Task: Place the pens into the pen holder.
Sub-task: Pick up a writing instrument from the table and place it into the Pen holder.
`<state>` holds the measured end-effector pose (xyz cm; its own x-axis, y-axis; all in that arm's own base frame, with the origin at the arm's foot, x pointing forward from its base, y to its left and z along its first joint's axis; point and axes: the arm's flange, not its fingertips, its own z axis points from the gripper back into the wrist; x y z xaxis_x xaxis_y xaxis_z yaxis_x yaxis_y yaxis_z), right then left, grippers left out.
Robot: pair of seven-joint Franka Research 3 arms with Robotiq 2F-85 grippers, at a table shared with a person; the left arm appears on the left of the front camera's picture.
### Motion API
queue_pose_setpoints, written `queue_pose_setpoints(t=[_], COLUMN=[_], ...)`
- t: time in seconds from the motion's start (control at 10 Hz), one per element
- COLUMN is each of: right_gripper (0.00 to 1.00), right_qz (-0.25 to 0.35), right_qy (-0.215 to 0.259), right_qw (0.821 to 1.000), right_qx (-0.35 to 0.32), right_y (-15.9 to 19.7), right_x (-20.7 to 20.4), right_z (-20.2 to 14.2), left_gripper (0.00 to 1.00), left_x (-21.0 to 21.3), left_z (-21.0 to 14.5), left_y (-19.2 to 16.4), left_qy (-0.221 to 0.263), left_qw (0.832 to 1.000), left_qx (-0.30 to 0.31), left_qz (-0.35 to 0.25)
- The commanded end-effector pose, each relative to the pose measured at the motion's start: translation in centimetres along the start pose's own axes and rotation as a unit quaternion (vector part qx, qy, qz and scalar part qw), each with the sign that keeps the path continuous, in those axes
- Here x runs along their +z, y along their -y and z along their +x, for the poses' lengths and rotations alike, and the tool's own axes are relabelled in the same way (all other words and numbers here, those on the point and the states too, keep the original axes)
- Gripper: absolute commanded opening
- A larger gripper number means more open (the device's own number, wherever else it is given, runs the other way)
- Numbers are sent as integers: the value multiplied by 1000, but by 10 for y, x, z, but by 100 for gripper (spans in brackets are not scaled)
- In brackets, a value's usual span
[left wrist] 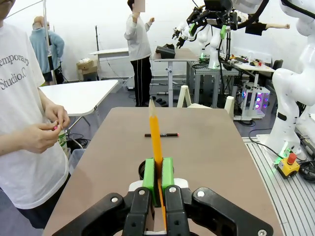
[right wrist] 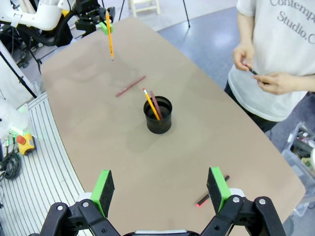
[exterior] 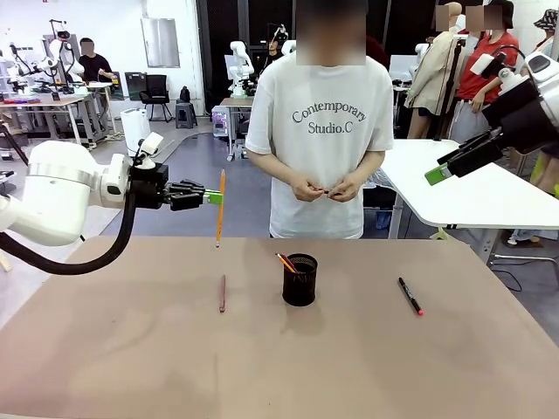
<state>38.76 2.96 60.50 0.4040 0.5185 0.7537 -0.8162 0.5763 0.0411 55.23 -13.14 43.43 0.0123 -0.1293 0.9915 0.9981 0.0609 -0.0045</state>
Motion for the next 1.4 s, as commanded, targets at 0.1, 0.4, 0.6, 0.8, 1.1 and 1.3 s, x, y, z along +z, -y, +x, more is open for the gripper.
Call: queue_pose_setpoints(t=[0.1,0.4,0.6,0.8,1.1,1.3], right_gripper=[100,100,100,100,100,100], right_qz=[3,3,3,3,3,3], right_qy=[4,4,4,4,4,4], right_qw=[1000,1000,1000,1000,1000,1000], right_qx=[0,0,0,0,0,0], right_y=[0,0,0,0,0,0], right_x=[0,0,0,0,0,0], right_z=[1,1,1,1,1,1], left_gripper=[0,0,0,0,0,0], left_x=[1,1,1,1,1,1], left_z=[2,2,2,2,2,2], left_y=[-1,-1,-1,-1,-1,-1], left_qy=[3,3,3,3,3,3], left_qw=[1000,1000,1000,1000,1000,1000], left_qx=[-2,-2,-2,-2,-2,-2], left_qz=[-3,-3,-3,-3,-3,-3])
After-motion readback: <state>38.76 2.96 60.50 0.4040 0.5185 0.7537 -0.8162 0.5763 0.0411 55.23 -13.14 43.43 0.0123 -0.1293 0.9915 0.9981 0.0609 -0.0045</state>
